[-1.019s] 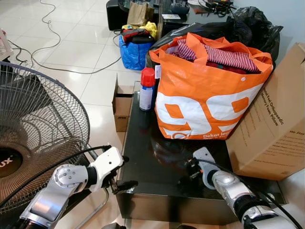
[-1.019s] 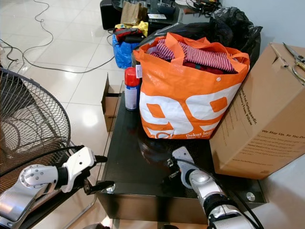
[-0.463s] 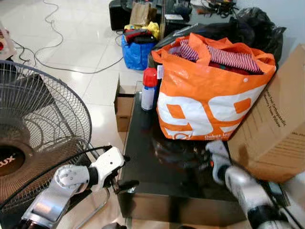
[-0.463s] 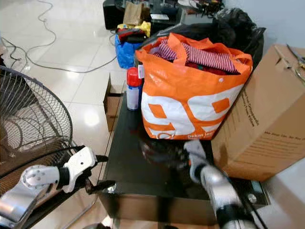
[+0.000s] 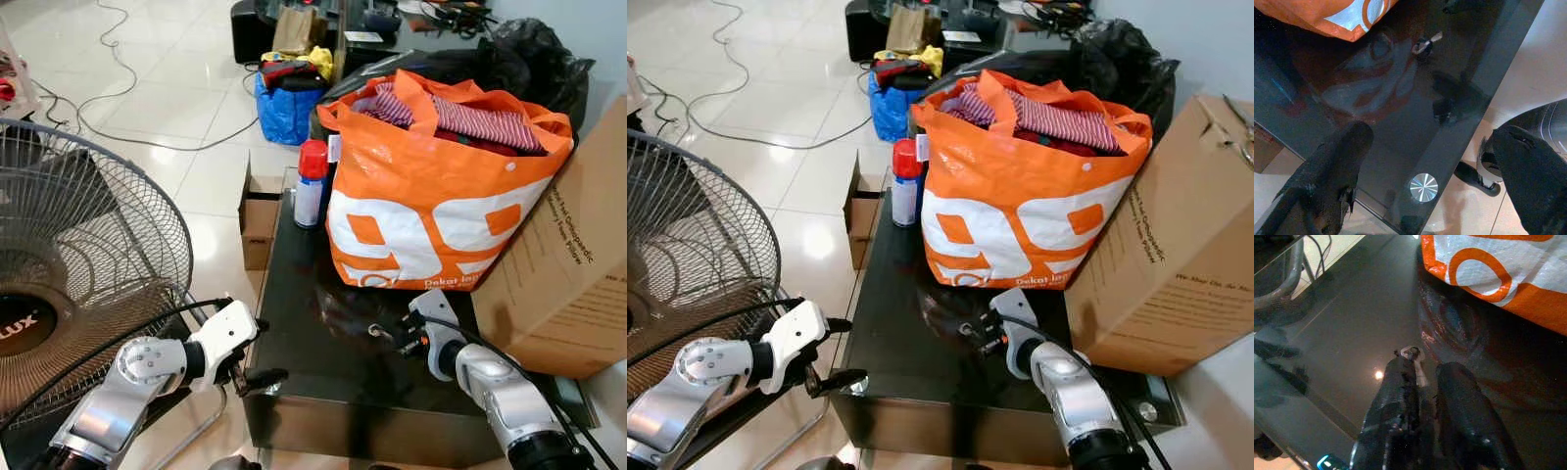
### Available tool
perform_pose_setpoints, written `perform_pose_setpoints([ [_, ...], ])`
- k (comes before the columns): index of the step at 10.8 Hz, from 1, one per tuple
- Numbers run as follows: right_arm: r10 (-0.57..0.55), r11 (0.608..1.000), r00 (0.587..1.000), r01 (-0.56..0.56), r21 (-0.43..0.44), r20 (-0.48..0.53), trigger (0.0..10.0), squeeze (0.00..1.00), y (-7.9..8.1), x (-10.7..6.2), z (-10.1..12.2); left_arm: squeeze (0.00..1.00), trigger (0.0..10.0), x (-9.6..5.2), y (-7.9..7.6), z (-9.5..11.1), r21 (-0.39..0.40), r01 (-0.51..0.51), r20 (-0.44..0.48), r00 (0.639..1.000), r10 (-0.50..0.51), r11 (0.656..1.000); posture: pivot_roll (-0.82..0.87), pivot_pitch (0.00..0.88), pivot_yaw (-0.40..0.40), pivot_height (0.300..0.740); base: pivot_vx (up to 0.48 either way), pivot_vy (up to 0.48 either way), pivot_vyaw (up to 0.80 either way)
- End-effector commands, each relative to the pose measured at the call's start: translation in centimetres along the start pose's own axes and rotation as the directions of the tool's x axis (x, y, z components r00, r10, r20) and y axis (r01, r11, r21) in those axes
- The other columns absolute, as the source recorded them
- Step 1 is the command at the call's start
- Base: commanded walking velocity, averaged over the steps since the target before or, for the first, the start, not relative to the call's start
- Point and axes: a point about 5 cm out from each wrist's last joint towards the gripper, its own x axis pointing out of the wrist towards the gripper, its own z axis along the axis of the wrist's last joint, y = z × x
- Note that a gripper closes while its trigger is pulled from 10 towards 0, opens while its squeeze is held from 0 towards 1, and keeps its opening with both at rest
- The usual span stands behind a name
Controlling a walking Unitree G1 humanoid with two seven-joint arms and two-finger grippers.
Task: Hang keys on a hook
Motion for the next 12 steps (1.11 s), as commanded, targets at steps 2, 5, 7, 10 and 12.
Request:
perform_pose_setpoints([
  [2, 0.0, 1.0, 1.0, 0.0, 0.001, -0.015, 10.0, 1.0, -0.2, -0.4, -0.1, 0.63, 10.0, -0.1, 0.0, 0.2, 0.014, 0.0, 0.003, 1.0, 0.0, 1.0, -0.03, 0.0, -0.076, 0.732, 0.0, 0.0, 0.0],
  [5, -0.046, 0.976, 0.993, 0.022, -0.218, -0.105, 10.0, 1.0, 0.3, 0.6, -1.1, 0.63, 10.0, -0.2, -0.1, 0.0, 0.016, 0.005, -0.004, 1.0, -0.005, 1.0, -0.04, 0.0, -0.071, 0.732, 0.0, 0.0, 0.0],
  [7, -0.041, 0.97, 0.991, 0.009, -0.245, -0.127, 10.0, 0.57, 1.4, 2.4, -1.1, 0.64, 10.0, -0.4, -0.3, 0.1, 0.02, 0.015, -0.009, 1.0, -0.015, 1.0, -0.02, 0.016, -0.066, 0.732, 0.0, 0.0, 0.0],
  [10, -0.059, 0.967, 0.987, 0.02, -0.253, -0.149, 10.0, 0.0, 2.1, 4.4, -1.1, 0.64, 10.0, -1.8, -0.8, -0.4, 0.017, 0.023, -0.037, 0.999, -0.022, 1.0, 0.01, 0.061, -0.063, 0.732, 0.0, 0.0, 0.0],
  [12, -0.086, 0.962, 0.98, 0.035, -0.272, -0.179, 10.0, 0.0, 1.7, 4.6, -1.6, 0.63, 10.0, -2.2, -1.0, -0.5, 0.012, 0.027, -0.048, 0.998, -0.027, 1.0, 0.02, 0.074, -0.057, 0.732, 0.0, 0.0, 0.0],
])
